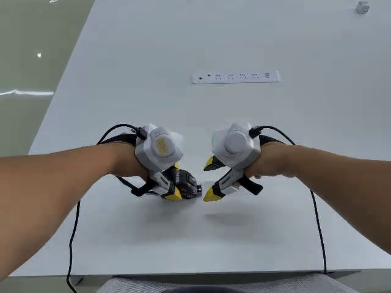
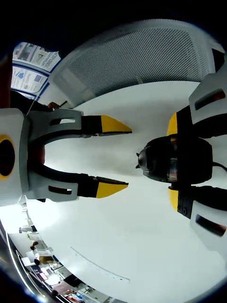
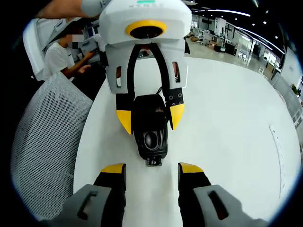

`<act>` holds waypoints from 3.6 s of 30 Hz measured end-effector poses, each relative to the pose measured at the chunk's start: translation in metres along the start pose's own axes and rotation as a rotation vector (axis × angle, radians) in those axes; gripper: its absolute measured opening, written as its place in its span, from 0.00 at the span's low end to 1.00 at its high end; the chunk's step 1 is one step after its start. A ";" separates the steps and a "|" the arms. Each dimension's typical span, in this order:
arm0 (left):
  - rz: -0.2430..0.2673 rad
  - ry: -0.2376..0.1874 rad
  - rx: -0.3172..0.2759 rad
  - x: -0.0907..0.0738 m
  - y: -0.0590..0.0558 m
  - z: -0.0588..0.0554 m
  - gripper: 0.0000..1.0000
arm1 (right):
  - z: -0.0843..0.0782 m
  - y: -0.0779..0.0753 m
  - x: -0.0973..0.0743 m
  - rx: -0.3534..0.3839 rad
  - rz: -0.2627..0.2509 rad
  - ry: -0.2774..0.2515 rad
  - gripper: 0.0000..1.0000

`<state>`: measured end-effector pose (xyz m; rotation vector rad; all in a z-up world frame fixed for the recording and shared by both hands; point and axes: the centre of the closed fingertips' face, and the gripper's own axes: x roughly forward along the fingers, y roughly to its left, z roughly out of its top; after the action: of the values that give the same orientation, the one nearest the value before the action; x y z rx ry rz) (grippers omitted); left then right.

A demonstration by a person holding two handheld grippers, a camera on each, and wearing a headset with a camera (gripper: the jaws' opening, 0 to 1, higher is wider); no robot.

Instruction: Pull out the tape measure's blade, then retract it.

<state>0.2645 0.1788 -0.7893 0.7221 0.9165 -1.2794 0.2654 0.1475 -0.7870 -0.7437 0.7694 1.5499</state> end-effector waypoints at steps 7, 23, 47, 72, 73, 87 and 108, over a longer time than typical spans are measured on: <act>0.000 -0.014 -0.006 0.000 0.002 0.000 0.35 | -0.008 -0.006 0.015 -0.054 -0.027 0.077 0.38; -0.006 -0.025 -0.013 0.000 0.003 0.001 0.35 | -0.010 -0.005 0.029 -0.090 -0.001 0.123 0.21; 0.007 -0.029 -0.019 -0.001 0.004 0.000 0.35 | -0.013 -0.005 0.033 -0.052 0.028 0.173 0.12; 0.006 -0.026 -0.032 0.001 0.005 0.001 0.35 | -0.032 -0.006 0.020 -0.026 0.017 0.220 0.11; 0.006 -0.027 -0.033 0.000 0.005 0.001 0.35 | -0.032 -0.006 0.020 -0.027 0.017 0.222 0.11; 0.010 -0.027 -0.031 0.001 0.005 0.001 0.35 | -0.040 -0.007 0.014 -0.015 0.017 0.241 0.11; 0.011 -0.028 -0.031 0.001 0.005 0.001 0.35 | -0.050 -0.008 0.006 0.002 0.005 0.250 0.12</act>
<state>0.2693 0.1781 -0.7896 0.6827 0.9070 -1.2602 0.2741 0.1110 -0.8211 -0.9464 0.9568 1.4768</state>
